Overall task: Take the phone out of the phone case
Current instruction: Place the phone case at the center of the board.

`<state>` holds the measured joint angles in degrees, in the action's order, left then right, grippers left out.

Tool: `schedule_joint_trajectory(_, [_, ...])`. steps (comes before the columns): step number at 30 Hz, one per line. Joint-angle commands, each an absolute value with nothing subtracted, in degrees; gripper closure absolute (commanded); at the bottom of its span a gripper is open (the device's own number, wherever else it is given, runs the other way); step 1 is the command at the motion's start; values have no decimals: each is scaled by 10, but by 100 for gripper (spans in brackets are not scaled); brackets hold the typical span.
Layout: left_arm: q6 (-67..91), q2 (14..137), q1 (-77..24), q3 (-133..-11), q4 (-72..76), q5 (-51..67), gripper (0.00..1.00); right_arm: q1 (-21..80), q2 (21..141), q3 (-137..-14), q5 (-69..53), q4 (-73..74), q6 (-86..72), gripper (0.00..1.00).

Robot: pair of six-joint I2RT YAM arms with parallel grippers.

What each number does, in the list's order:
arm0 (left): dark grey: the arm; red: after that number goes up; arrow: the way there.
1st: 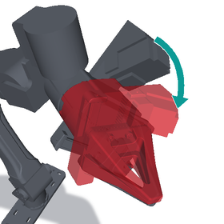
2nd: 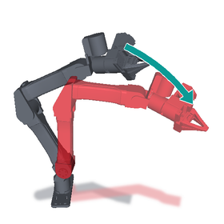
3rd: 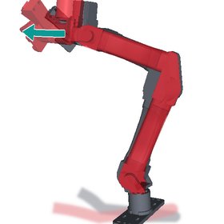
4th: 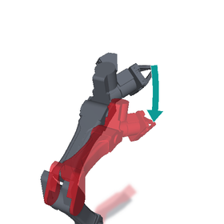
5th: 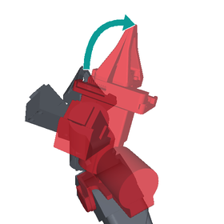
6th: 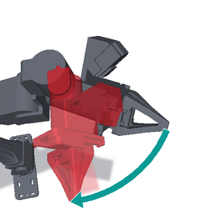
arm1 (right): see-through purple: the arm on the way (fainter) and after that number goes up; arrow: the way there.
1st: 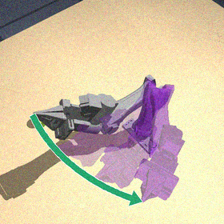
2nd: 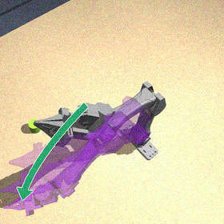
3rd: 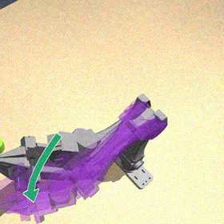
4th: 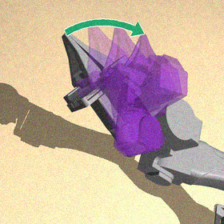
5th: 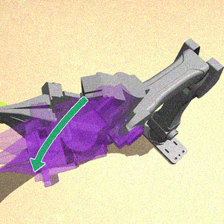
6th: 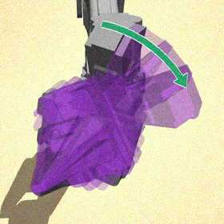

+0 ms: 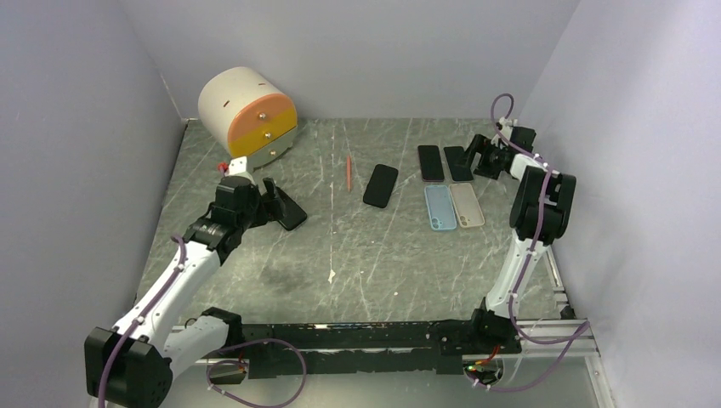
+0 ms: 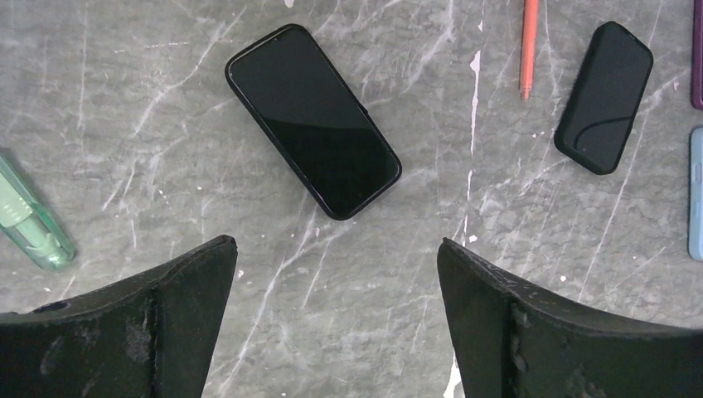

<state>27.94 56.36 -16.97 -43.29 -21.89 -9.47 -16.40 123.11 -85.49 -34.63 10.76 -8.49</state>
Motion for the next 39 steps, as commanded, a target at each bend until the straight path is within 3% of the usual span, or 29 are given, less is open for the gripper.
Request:
schedule_joint_trajectory(1, [313, 573, -159, -443, -216, -68, 5, -165, 1248, -889, -396, 63, -113, 11])
schedule_joint_trajectory(11, [325, 588, -151, -448, -225, -49, 5, -145, 1304, -922, -450, 86, -97, 12])
schedule_joint_trajectory(24, [340, 584, -145, -443, -230, -44, 5, -136, 1266, -912, -422, 95, -64, 13])
schedule_joint_trajectory(30, [351, 590, -142, -442, -229, -40, 5, -103, 1168, -853, -288, 76, -28, 10])
schedule_joint_trajectory(35, [358, 594, -139, -442, -237, -42, 5, -21, 1124, -826, -93, 86, 41, 1])
schedule_joint_trajectory(39, [360, 593, -136, -443, -248, -44, 5, 57, 1121, -825, 13, 80, 67, 1])
